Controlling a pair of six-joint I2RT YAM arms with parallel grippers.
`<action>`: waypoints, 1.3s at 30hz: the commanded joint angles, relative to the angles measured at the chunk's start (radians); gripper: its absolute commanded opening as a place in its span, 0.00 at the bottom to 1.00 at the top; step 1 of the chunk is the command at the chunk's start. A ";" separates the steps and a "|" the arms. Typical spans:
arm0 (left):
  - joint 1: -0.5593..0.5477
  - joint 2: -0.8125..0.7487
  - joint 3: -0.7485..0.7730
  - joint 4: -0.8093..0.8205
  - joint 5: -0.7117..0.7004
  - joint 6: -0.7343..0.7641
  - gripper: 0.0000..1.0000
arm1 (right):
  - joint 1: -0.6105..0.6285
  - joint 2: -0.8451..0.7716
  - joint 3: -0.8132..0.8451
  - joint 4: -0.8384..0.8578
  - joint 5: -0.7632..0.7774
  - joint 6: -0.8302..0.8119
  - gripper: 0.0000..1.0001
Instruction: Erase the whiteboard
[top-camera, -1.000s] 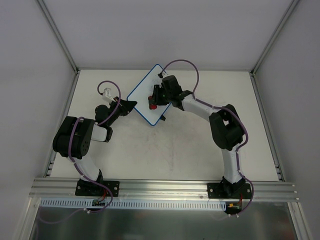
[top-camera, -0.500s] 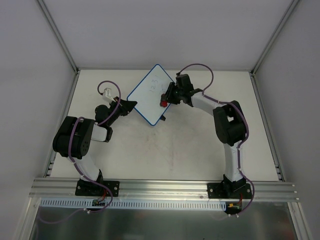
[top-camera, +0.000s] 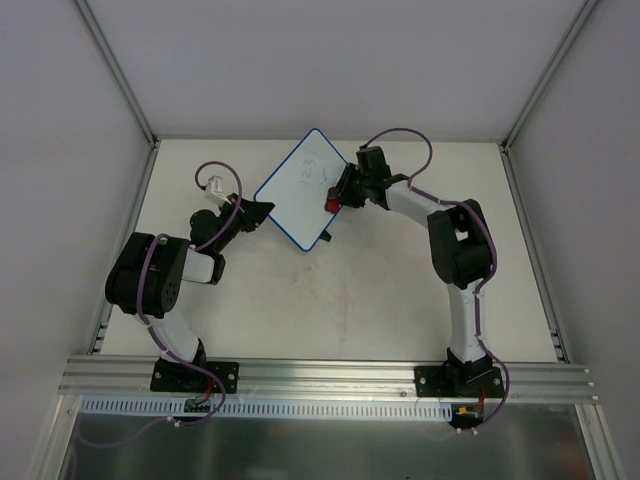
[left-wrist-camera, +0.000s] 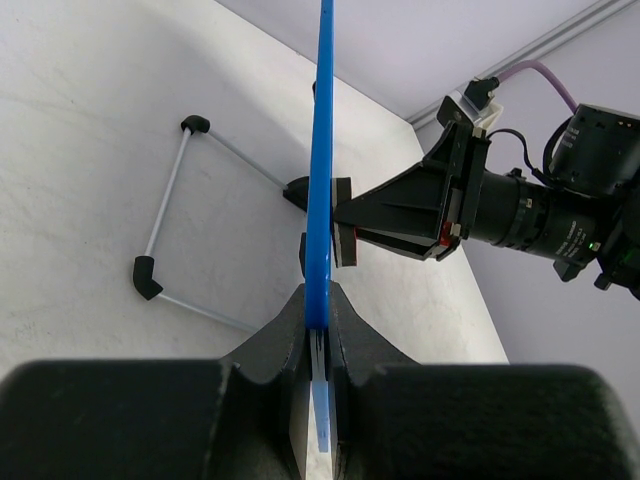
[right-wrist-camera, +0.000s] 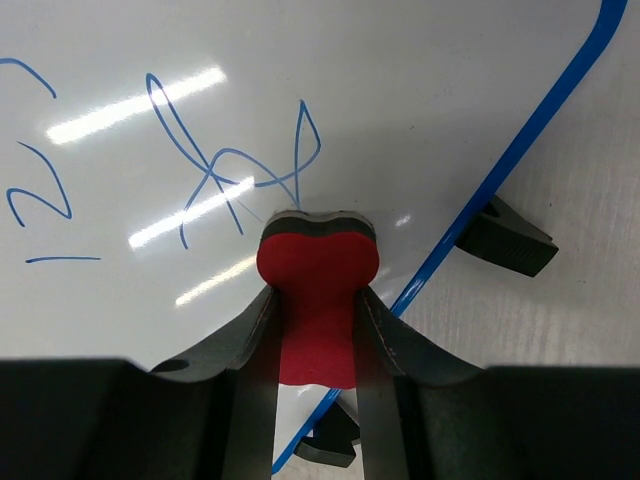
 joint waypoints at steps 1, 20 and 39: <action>-0.014 -0.001 0.007 0.356 0.075 0.041 0.00 | 0.011 0.040 0.080 -0.076 0.029 -0.009 0.00; -0.020 0.002 0.013 0.356 0.085 0.047 0.00 | 0.155 0.068 0.353 -0.153 -0.123 -0.309 0.00; -0.024 -0.002 0.008 0.356 0.085 0.053 0.00 | 0.049 0.120 0.284 -0.222 0.066 -0.109 0.00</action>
